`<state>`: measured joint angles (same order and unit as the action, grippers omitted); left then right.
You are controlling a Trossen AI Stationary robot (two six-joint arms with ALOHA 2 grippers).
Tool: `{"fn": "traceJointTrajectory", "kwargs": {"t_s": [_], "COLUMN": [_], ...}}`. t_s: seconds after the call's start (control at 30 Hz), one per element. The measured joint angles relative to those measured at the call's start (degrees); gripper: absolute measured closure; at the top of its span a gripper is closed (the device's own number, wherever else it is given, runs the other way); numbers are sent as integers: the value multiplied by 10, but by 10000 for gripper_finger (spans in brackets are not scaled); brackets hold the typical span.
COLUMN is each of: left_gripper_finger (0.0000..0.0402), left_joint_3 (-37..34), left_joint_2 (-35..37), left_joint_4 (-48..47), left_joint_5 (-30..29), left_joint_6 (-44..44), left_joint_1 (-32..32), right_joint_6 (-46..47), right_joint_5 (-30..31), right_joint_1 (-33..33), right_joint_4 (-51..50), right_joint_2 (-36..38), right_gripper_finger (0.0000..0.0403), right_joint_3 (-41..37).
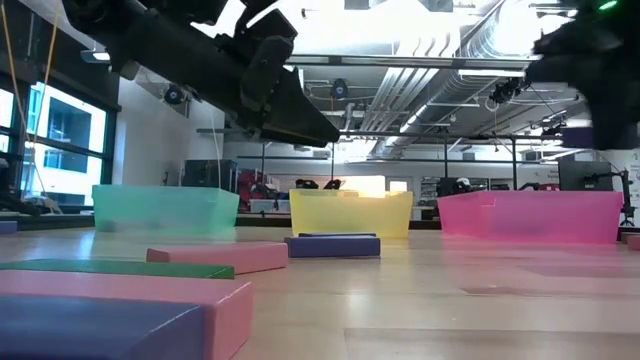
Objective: Sort blocks
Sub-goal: Put the blue wooden block into the red bin
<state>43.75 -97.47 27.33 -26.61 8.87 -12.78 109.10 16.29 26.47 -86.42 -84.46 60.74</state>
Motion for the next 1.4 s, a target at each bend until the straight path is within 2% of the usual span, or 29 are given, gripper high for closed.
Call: {"fn": "traceJointTrajectory", "kwargs": {"t_s": [0.13, 0.33, 0.47, 0.57, 0.77, 1.13, 1.3, 1.4], "left_gripper_finger": [202, 202, 202, 202, 202, 202, 202, 202], "left_joint_3": [0, 0, 0, 0, 0, 0, 0, 0], "left_joint_2": [0, 0, 0, 0, 0, 0, 0, 0], "left_joint_4": [0, 0, 0, 0, 0, -1, -1, -1], "left_joint_5": [-1, -10, -10, -10, -10, -10, -10, -10], "left_joint_6": [1, 9, 20, 30, 32, 46, 46, 46], "left_joint_1": [-7, -13, -13, -13, -13, -16, -16, -16], "right_joint_6": [-206, -543, -691, -757, -796, -813, -826, -826], "right_joint_5": [29, 49, 36, 5, -2, 6, 20, 22], "right_joint_1": [-152, -436, -582, -649, -692, -704, -704, -703], "right_joint_4": [22, 110, 198, 268, 329, 329, 323, 294], "right_joint_2": [13, 12, 11, 11, 9, -50, -48, -38], "right_gripper_finger": [375, 375, 375, 375, 372, 339, 332, 313], "right_joint_3": [-8, -27, -44, -64, -100, -103, -102, -94]}}
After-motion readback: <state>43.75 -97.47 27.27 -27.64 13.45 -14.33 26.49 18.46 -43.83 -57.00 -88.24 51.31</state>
